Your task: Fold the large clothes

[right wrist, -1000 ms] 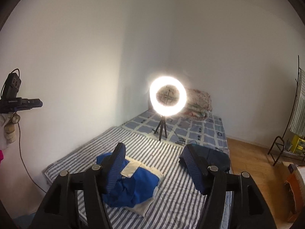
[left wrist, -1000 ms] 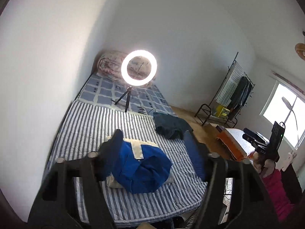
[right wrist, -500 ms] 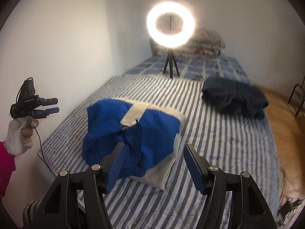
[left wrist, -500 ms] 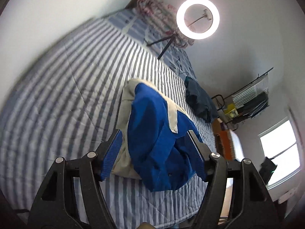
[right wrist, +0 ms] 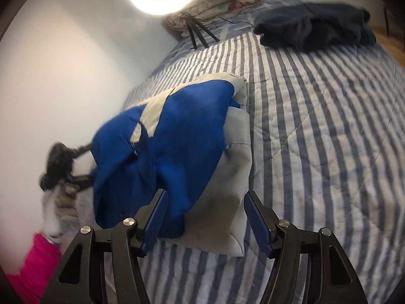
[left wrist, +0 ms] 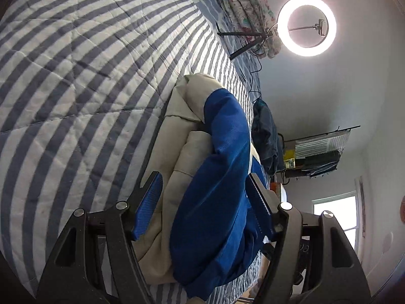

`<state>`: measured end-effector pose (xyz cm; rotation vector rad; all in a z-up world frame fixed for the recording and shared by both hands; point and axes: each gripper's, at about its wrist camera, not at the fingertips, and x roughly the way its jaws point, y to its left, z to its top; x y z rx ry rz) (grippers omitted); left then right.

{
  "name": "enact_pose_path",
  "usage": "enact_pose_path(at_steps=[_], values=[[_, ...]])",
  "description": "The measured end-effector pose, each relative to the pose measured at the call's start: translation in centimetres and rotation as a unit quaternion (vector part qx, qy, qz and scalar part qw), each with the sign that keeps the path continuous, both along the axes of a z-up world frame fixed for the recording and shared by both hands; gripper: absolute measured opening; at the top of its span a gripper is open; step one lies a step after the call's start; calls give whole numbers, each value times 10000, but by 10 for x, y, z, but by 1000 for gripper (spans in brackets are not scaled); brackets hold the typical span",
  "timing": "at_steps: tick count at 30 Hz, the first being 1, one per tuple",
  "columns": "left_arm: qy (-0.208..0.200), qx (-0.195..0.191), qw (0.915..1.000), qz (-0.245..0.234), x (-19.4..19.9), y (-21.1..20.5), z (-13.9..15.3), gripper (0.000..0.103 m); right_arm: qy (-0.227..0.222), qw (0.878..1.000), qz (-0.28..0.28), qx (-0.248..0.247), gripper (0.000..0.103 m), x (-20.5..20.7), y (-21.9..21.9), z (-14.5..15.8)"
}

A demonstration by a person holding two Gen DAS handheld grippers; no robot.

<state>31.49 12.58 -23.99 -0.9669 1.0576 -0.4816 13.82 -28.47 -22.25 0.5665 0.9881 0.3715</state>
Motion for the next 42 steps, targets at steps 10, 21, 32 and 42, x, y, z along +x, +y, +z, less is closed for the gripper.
enact_pose_path(at_steps=[10,21,32,42], values=[[-71,191,9997,-150,6,-18,6,27,144,9975,184,673,52,16,8,-12],[-299,572,9976,-269,-13,-35,33,1,-15,9943,662,833,0,32,40,2],[162,818,9961,-283,-42,-31,-11,1,412,9968,318,611,0,13,19,-32],[-1016,1798,9762,-668,-71,-15,90,1,-12,9978,662,-9,27,-11,-1,22]])
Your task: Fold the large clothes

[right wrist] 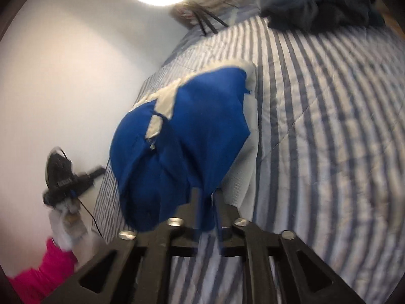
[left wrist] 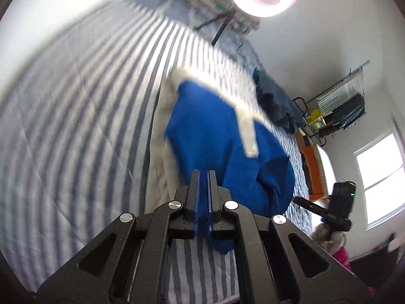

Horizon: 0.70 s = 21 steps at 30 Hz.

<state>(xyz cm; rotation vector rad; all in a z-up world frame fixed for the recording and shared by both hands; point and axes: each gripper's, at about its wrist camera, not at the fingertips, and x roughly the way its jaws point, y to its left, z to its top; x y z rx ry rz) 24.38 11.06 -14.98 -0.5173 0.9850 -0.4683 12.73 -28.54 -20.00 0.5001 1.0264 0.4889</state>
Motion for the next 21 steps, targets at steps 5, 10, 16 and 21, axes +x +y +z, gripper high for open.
enact_pose_path(at_steps=[5,10,16,21], values=[[-504,524,9973,38,46,-26,35,1,-331,9986,-368,-174,27,12,-18,23],[-560,1196,9912,-91,94,-60,15,1,-491,9969,-605,-133,27,50,-19,26],[39,1381,9904,7,113,-58,-59,1,-611,9952,-339,-683,24,81,9,11],[-230,1844,9823,-244,108,-69,-80,1,-84,9936,-330,-1075,26,68,19,-51]])
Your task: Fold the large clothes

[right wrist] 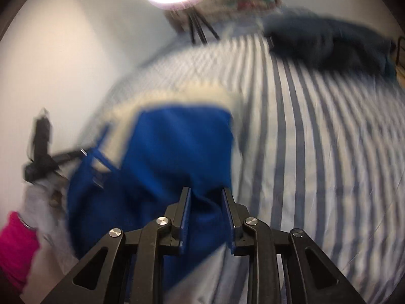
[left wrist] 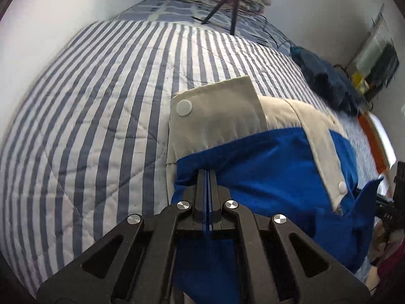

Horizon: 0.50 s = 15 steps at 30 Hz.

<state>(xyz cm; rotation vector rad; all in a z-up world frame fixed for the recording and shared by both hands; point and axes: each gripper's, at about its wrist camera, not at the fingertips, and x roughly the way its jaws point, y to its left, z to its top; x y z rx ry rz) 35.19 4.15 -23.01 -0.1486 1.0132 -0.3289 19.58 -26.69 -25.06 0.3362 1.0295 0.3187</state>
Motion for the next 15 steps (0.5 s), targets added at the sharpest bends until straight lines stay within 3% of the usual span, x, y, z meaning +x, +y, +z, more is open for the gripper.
enact_pose_path(at_steps=[2,4,10,15], values=[[201,-230,9995,66,3,7,3,1,214,9995,-36,208,27,1,-10,-1],[251,-319,9991,158,3,11,17,1,237,9997,39,94,28,1,-15,14],[-210,-537,9983,-104,7,-5,67,1,-606,9979,211,61,28,27,-17,77],[-3,-485,9987,-180,33,-20,63,1,-754,9957,518,-175,28,81,18,85]])
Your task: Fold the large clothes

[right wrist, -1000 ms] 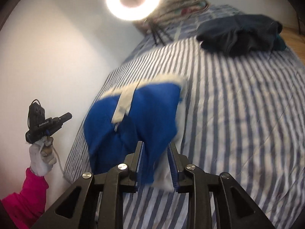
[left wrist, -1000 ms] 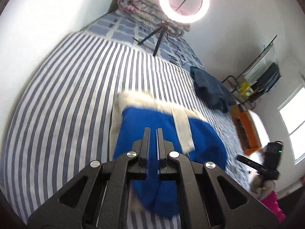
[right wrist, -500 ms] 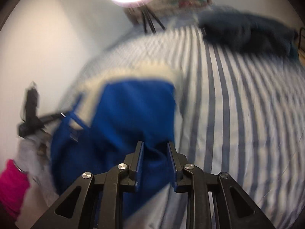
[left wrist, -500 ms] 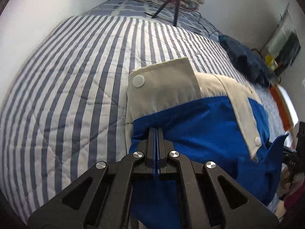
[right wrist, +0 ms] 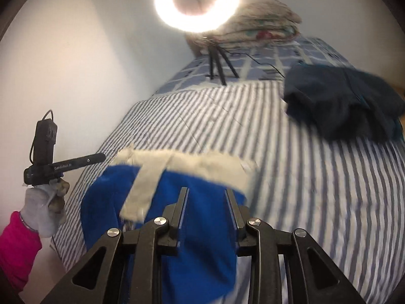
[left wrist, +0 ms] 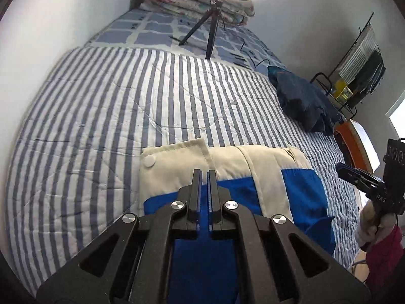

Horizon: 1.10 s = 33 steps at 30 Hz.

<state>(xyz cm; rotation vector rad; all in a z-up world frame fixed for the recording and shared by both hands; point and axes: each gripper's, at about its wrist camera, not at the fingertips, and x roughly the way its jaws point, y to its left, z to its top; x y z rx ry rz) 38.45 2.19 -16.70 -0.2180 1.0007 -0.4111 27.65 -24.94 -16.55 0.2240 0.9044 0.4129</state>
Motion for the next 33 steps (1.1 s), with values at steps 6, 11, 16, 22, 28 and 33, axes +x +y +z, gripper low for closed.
enact_pose_path(at_steps=[6,11,16,22,28,33], values=[[410,82,9991,76,26,-5,-40,1,403,9990,114,-132,28,39,21,-34],[525,112,9985,108,31,-5,-54,1,765,9968,43,-246,26,48,22,-68],[133,-74,9998,152,-3,23,-14,1,405,9989,100,-210,26,13,8,-28],[52,-180,9997,176,-50,45,-13,1,198,9989,427,44,26,-67,-2,-12],[328,-143,9983,453,-61,47,-62,1,1007,9943,9,360,25,-95,-16,-80],[451,-71,9971,611,-70,58,-53,1,849,9956,-214,319,24,-116,-31,-65]])
